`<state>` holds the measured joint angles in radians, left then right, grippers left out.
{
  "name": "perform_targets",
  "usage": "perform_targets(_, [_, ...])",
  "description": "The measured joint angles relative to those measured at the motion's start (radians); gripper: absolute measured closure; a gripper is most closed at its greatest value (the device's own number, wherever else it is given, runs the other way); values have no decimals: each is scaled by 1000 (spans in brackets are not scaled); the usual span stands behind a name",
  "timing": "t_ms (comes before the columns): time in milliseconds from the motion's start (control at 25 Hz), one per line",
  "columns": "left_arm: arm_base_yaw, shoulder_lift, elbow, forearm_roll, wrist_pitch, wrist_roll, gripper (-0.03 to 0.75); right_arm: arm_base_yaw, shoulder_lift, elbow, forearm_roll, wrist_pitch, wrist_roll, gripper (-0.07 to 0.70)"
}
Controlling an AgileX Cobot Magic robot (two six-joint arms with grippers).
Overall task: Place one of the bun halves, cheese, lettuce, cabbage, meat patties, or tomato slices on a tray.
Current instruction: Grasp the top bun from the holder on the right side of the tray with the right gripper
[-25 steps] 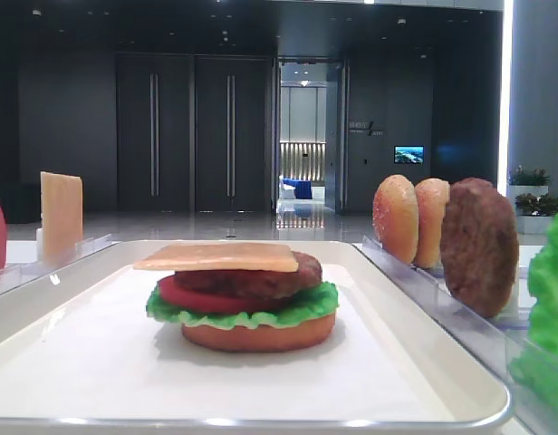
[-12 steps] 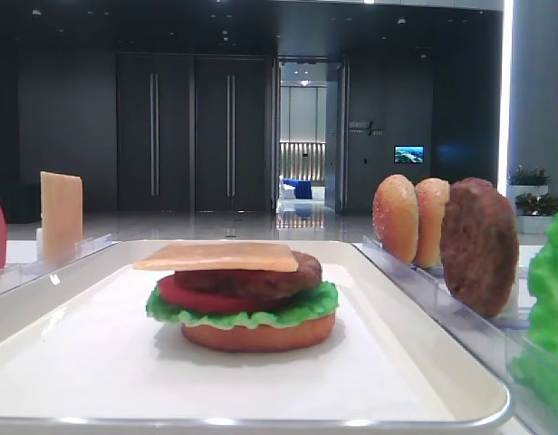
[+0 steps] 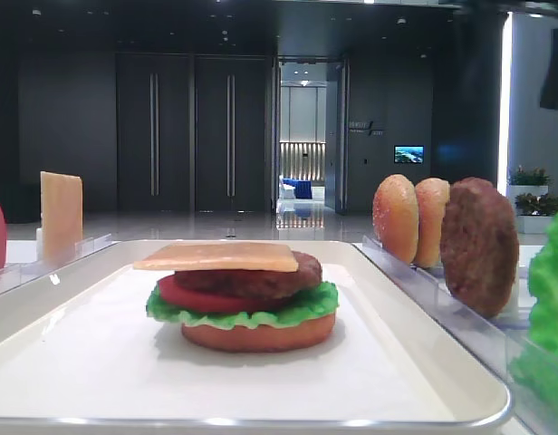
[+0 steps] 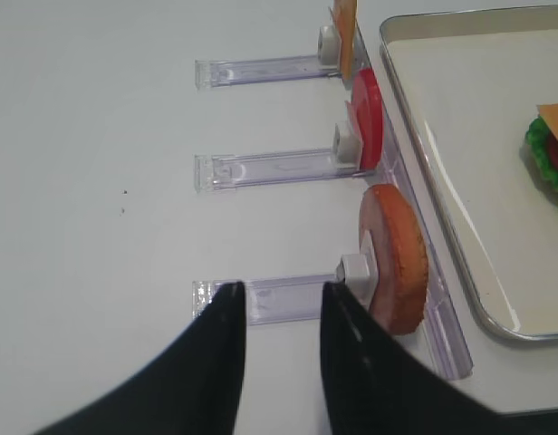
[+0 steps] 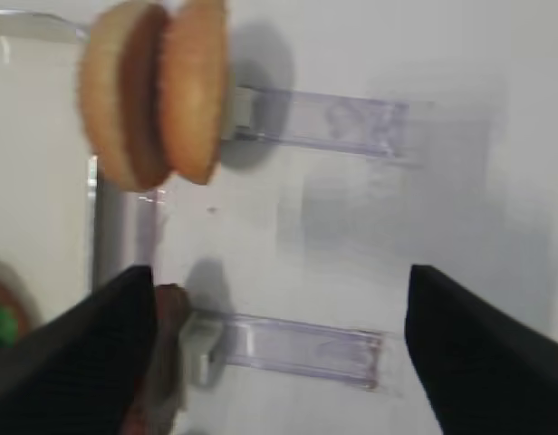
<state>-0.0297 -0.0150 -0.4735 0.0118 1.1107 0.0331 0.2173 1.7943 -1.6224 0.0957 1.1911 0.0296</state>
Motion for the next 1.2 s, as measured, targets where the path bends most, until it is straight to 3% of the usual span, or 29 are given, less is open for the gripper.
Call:
perform_targets(200, [0, 0, 0, 0, 0, 3, 503, 168, 12, -38, -37, -18, 114, 93])
perform_targets(320, [0, 0, 0, 0, 0, 6, 503, 209, 27, -43, -48, -37, 171, 93])
perform_targets(680, [0, 0, 0, 0, 0, 7, 503, 213, 115, -83, -43, -59, 192, 93])
perform_targets(960, [0, 0, 0, 0, 0, 8, 503, 213, 136, -110, -48, -150, 185, 94])
perform_targets(1200, [0, 0, 0, 0, 0, 8, 503, 210, 191, -112, -59, -161, 173, 94])
